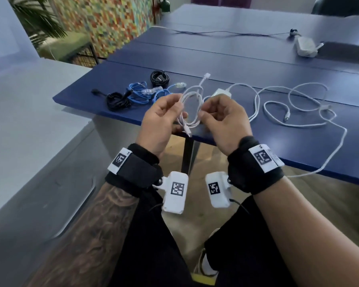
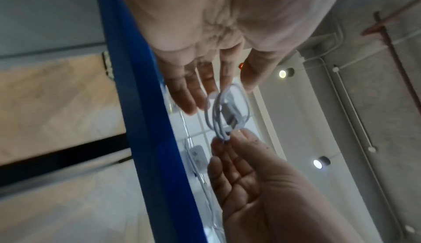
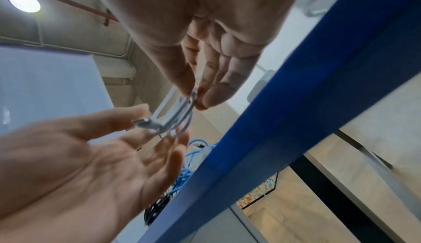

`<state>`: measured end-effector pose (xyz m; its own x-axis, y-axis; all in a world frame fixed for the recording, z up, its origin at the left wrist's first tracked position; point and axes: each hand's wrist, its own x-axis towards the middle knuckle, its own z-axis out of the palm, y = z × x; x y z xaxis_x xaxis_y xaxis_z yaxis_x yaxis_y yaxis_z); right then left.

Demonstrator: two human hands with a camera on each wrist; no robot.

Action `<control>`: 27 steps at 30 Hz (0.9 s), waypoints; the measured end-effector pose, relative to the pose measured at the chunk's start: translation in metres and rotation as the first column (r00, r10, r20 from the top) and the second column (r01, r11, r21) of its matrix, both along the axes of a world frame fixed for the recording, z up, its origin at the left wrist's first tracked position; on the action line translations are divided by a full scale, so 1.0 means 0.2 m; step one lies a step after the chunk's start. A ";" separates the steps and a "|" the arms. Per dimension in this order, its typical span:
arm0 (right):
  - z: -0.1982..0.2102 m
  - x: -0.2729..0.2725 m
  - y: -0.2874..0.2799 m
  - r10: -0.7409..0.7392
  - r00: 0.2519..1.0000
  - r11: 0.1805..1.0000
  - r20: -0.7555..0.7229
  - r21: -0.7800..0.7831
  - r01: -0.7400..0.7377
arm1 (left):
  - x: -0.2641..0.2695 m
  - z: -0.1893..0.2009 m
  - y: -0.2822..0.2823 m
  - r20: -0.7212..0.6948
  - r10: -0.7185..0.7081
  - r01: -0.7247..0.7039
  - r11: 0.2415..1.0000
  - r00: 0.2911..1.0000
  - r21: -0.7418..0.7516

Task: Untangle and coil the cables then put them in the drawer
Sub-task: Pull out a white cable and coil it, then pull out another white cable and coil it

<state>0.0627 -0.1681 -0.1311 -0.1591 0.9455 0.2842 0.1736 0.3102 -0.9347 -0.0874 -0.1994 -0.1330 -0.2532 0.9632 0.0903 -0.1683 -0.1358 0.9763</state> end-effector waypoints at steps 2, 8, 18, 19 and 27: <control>0.02 -0.01 0.09 -0.026 1.000 0.999 -0.004 -0.041 0.026 | -0.04 0.01 -0.01 -0.158 0.068 -0.068 0.998 0.985 0.005; 0.02 -0.08 0.32 -0.123 0.956 0.990 0.265 -0.032 0.137 | -0.17 -0.03 -0.04 -0.584 0.284 -0.267 0.957 0.761 0.117; 0.06 -0.08 0.31 -0.044 0.747 0.999 0.664 0.010 0.050 | -0.23 -0.02 0.00 -0.842 0.093 -0.138 0.990 0.531 0.022; 0.07 -0.07 0.30 -0.052 0.724 0.999 0.688 0.035 0.039 | -0.23 -0.03 -0.01 -0.844 0.105 -0.136 0.990 0.527 0.038; 0.10 -0.07 0.24 0.020 0.755 0.999 0.655 -0.039 0.008 | -0.29 -0.05 -0.01 -0.839 0.147 -0.134 0.987 0.523 0.090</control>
